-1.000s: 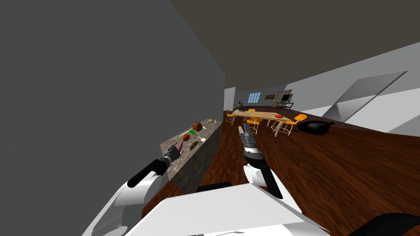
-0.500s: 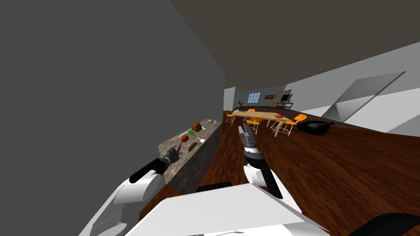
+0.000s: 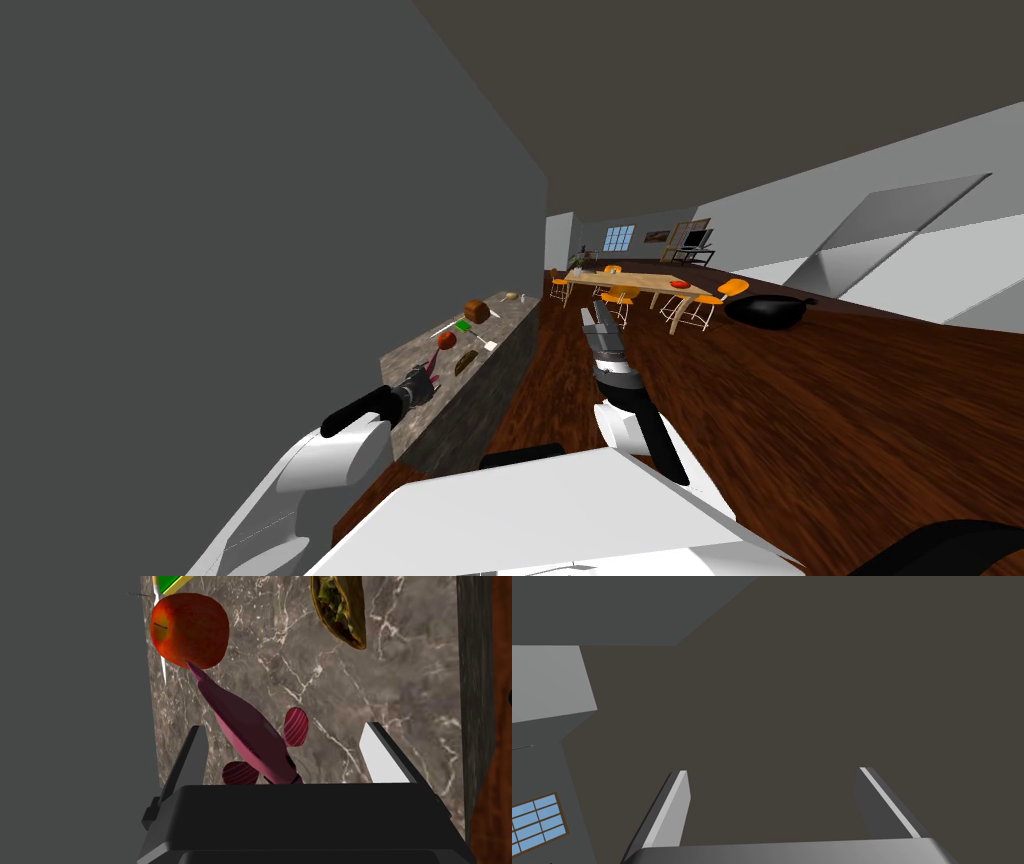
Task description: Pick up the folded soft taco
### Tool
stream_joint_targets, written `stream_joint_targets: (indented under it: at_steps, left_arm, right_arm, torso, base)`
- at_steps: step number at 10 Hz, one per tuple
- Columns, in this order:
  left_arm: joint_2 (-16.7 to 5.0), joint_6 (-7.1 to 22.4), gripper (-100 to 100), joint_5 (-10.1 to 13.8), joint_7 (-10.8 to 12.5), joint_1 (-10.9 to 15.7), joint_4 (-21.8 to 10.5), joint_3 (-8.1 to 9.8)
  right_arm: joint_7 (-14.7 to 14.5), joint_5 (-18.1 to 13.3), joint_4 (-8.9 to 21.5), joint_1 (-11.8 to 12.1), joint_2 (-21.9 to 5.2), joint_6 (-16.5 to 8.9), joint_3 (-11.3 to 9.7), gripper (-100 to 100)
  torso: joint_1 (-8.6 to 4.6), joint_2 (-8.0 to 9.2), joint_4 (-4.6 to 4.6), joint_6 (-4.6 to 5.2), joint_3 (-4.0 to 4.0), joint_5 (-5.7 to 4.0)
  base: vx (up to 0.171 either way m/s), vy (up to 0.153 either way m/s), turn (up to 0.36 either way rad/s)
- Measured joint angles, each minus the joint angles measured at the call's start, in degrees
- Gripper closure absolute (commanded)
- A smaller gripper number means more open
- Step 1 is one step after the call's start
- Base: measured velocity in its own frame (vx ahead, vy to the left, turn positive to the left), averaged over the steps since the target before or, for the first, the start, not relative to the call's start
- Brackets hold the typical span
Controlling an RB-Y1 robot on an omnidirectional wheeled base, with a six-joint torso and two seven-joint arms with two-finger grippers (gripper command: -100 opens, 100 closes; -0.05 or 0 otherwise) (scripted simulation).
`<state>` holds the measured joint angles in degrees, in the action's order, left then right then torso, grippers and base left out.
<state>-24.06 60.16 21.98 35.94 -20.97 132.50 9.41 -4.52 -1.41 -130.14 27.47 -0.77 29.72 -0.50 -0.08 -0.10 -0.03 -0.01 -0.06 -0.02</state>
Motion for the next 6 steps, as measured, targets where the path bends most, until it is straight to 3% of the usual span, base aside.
stream_joint_targets:
  at_steps: [6]
  left_arm:
    - [-0.94,8.38,-100,2.04,1.78,1.54,-1.42,1.86]
  right_arm:
    - [0.0,0.0,0.0,0.0,0.0,0.0,0.0,0]
  torso:
    - [-0.01,-0.02,0.0,0.0,-0.01,0.0]
  base:
    - [0.039,-0.032,-0.006]
